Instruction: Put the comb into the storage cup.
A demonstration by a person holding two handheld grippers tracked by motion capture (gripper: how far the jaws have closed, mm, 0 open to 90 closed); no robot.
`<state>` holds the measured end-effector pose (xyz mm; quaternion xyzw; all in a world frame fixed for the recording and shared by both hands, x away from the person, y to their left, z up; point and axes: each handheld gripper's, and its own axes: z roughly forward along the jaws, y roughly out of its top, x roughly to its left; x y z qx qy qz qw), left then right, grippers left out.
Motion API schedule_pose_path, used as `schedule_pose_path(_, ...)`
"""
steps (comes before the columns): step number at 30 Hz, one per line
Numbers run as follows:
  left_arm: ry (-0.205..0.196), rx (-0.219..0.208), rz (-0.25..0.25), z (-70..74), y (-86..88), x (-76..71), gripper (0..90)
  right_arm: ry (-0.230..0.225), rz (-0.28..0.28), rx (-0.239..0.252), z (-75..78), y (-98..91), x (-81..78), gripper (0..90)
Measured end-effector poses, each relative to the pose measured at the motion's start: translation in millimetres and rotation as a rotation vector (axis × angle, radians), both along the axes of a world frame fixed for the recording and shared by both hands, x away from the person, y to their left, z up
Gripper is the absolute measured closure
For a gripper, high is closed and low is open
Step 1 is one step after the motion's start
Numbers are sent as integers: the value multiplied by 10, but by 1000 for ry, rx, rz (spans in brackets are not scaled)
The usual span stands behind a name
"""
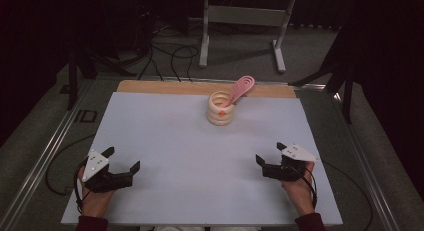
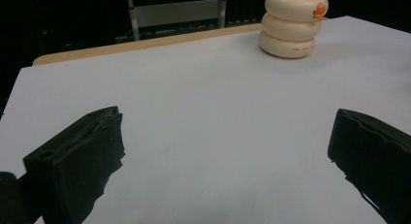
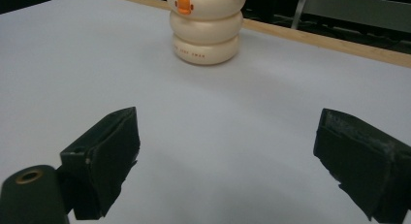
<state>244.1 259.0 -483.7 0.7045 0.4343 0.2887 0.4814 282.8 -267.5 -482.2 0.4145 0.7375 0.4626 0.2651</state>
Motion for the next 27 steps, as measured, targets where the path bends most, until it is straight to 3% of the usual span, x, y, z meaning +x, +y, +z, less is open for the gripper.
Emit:
schedule_pose_path(10,-5,-1,-10,-2,-2,-6,0,-19,-11,25,-57,-71,-131,91)
schedule_pose_path(14,-7,-5,-24,-18,-19,-11,0,-46,-25,49,-54,-149,-211,91)
schedule_pose_path(27,-21,-10,-43,-55,-35,-28,0,-95,-50,34,-62,-226,-323,91)
